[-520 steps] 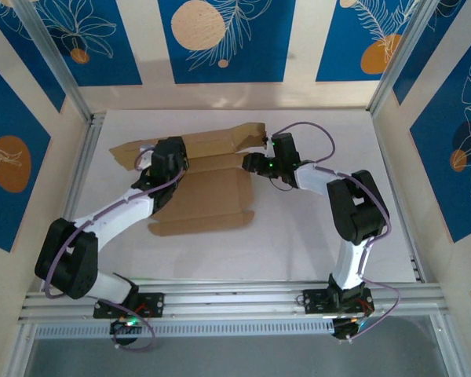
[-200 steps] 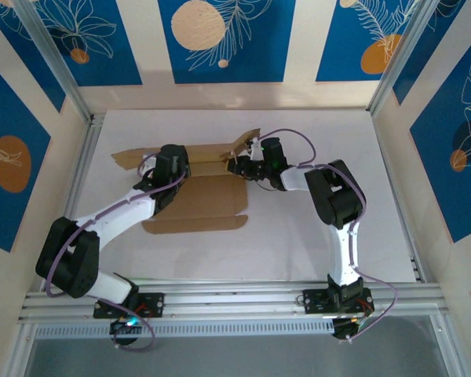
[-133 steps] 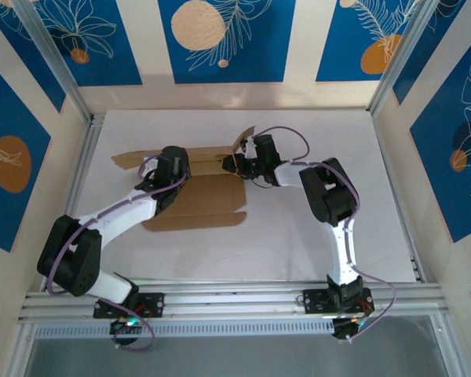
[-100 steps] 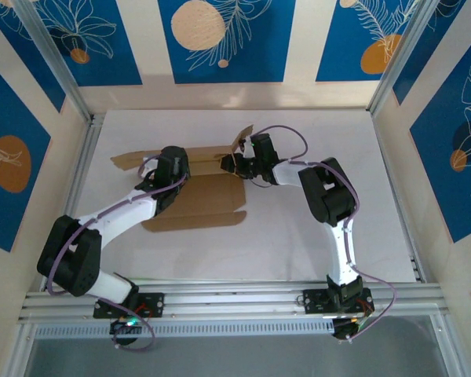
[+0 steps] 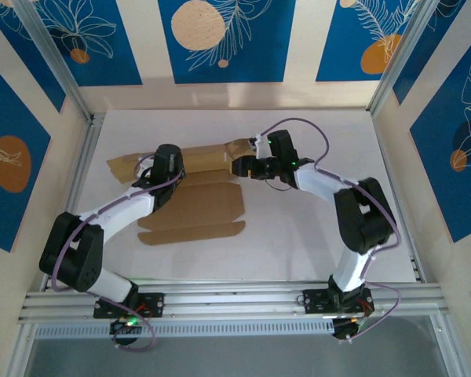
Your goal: Fold the paper box
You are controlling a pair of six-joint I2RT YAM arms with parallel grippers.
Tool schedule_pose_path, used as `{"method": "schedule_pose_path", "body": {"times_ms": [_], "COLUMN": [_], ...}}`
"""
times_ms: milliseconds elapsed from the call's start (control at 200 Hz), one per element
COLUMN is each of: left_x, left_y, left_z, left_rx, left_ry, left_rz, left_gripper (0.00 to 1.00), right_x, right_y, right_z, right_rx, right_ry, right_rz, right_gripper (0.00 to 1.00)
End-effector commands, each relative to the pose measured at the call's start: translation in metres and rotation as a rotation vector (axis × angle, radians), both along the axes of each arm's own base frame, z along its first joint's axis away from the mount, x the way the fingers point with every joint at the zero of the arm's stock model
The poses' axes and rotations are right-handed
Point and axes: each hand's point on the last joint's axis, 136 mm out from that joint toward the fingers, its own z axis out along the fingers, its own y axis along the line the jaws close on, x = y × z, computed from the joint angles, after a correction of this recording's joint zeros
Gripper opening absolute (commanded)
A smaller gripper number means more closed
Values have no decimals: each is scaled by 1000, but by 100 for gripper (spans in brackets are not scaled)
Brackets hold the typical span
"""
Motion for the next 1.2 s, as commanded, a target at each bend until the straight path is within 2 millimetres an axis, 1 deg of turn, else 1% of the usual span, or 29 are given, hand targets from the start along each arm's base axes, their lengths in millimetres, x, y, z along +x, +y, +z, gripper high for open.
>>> {"method": "schedule_pose_path", "body": {"times_ms": [0, 70, 120, 150, 185, 225, 265, 325, 385, 520, 645, 745, 760, 820, 840, 920, 930, 995, 1040, 1090, 1196], "left_x": [4, 4, 4, 4, 4, 4, 3, 3, 2, 1, 1, 1, 1, 1, 1, 1, 1, 2, 2, 3, 4], "left_y": [0, -1, -2, -2, -3, -4, -4, -5, -5, -6, -9, -10, -10, -10, -10, -11, -11, -11, -11, -11, -11], "left_z": [5, 7, 10, 10, 11, 12, 13, 13, 11, 10, 5, 3, 3, 2, 1, 0, -1, -2, -2, -1, 2], "left_rx": [-12, -18, -21, -21, -21, -24, -26, -26, -28, -26, -40, -40, -39, -38, -37, -44, -45, -46, -48, -49, -45], "left_ry": [-2, -6, -11, -13, -12, -13, -14, -13, -10, -5, 2, 2, 3, 0, 0, -5, -4, -3, -6, -11, -18], "left_rz": [-6, -15, -22, -24, -30, -35, -39, -44, -47, -55, -68, -74, -74, -74, -74, -73, -74, -74, -73, -73, -72], "left_gripper": [0, 0, 0, 0, 0, 0, 0, 0, 0, 0, 0, 0, 0, 0, 0, 0, 0, 0, 0, 0, 0], "right_x": [-19, -11, 3, 11, 19, 25, 34, 46, 57, 70, 81, 76, 72, 62, 59, 46, 44, 36, 32, 26, 17], "right_y": [-25, -47, -67, -76, -84, -87, -89, -91, -88, -75, -74, -64, -61, -50, -47, -35, -33, -28, -26, -22, -17], "right_z": [12, 22, 26, 27, 28, 27, 25, 22, 17, 4, 8, 15, 15, 18, 16, 11, 10, 4, 3, 4, 11], "right_rx": [-86, -164, -247, -293, -344, -386, -443, -509, -548, -546, -433, -331, -311, -255, -244, -235, -238, -260, -260, -230, -195], "right_ry": [-103, -196, -269, -311, -369, -421, -488, -540, -592, -633, -612, -607, -600, -581, -569, -542, -537, -512, -491, -463, -434], "right_rz": [5, -82, -172, -210, -228, -221, -198, -179, -114, 44, 98, 174, 194, 247, 259, 296, 300, 302, 294, 291, 281], "right_gripper": [58, 58, 58, 59, 60, 62, 64, 66, 69, 76, 77, 69, 66, 58, 55, 48, 45, 39, 37, 33, 32]}}
